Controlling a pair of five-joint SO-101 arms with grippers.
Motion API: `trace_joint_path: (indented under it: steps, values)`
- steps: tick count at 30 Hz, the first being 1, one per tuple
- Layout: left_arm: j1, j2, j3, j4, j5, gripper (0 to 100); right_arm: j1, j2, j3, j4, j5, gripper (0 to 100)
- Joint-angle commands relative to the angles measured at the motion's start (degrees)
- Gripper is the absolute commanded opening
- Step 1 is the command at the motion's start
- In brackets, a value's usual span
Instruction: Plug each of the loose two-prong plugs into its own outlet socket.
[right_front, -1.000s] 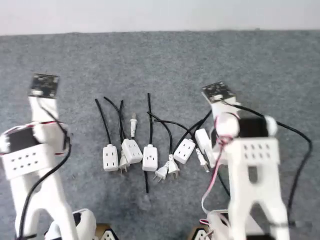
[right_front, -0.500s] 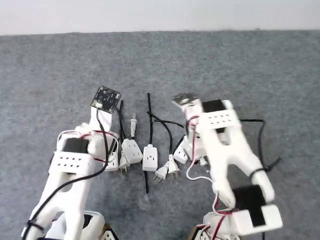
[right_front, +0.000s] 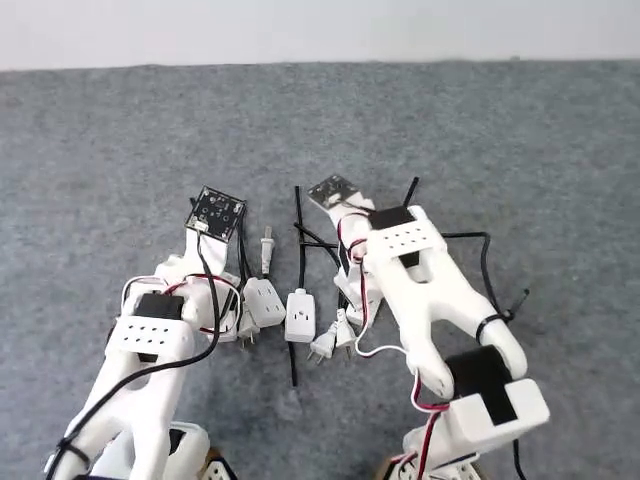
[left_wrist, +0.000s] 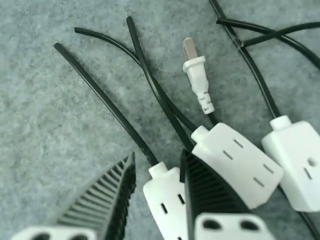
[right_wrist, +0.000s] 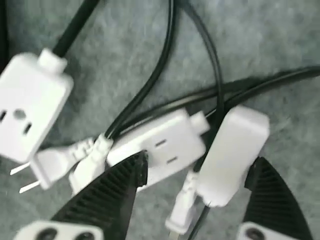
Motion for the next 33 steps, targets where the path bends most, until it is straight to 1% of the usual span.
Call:
trace_joint_path:
  steps: [1,17,20,27,29,33]
  values:
    - [0.3,0.0,-0.5,-2.0,0.6,14,3.7,2.9,-1.4,-4.1,1.0,30.7]
    - [0.3,-0.3,0.2,-2.5,0.6,14,11.3,3.7,-1.4,-5.0,0.6,30.0]
    - [0.3,0.0,0.2,-2.9,0.6,14,10.9,3.7,-1.4,-5.0,0.8,23.2]
    - [0.3,0.0,0.2,-2.9,0.6,14,11.2,3.7,-1.4,-8.3,1.0,0.6]
    - [0.3,0.0,0.2,-2.9,0.6,14,11.3,3.7,-1.4,-8.3,1.0,1.7]
    - [0.3,0.0,0.4,-2.9,0.5,14,11.3,3.6,-1.2,-7.6,0.9,0.9]
